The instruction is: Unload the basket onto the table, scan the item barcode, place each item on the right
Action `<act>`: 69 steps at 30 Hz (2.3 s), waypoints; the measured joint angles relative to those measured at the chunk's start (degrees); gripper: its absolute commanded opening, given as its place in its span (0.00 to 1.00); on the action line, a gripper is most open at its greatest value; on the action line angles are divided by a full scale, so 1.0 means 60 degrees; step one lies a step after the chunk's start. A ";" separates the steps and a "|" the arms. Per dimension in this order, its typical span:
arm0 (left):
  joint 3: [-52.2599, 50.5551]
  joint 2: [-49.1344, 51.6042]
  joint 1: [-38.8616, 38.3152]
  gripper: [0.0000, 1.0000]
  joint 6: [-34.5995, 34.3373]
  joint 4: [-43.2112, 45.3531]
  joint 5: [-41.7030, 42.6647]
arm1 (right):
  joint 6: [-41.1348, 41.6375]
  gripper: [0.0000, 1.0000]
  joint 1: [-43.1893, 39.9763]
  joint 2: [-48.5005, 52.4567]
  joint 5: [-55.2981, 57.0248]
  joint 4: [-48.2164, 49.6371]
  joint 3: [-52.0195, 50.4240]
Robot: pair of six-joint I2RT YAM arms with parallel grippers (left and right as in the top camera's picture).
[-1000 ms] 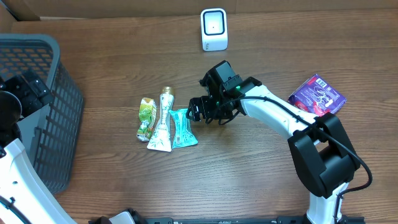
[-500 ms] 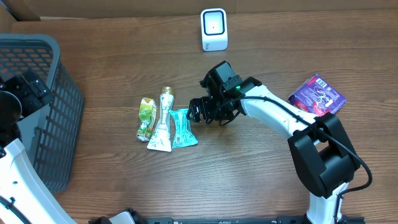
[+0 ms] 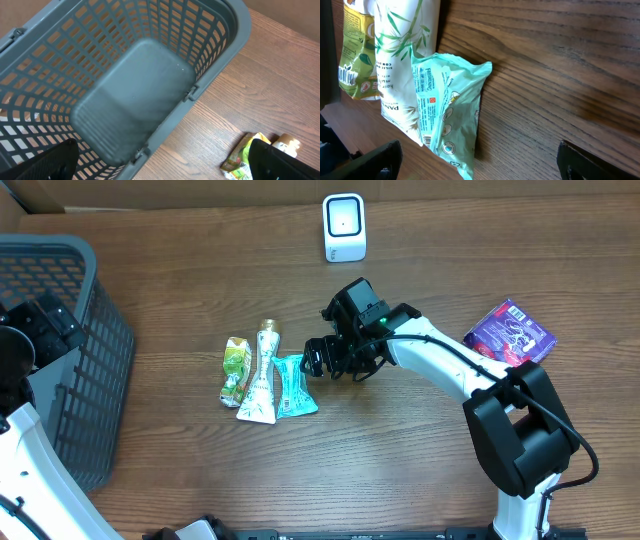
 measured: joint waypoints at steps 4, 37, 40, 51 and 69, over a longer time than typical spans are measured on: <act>0.0000 0.0000 0.0000 1.00 0.0000 0.0000 0.0000 | -0.0029 0.99 -0.0076 0.0000 0.0000 0.0055 -0.0004; 0.0000 0.0000 0.0000 1.00 0.0000 0.0000 0.0000 | 0.0790 0.63 0.0710 0.1388 0.0113 0.3249 -0.0036; 0.0000 0.0000 0.0000 1.00 0.0000 0.0000 0.0000 | 0.0918 0.39 0.0765 0.1512 0.0135 0.3453 -0.0033; 0.0000 0.0000 0.0000 0.99 0.0000 0.0000 0.0000 | 0.1413 0.04 0.0688 0.1712 0.0062 0.3421 0.0004; 0.0000 0.0000 0.0000 1.00 0.0000 0.0000 0.0000 | 0.3224 0.16 -0.1198 -0.0594 0.4521 0.0670 -0.0047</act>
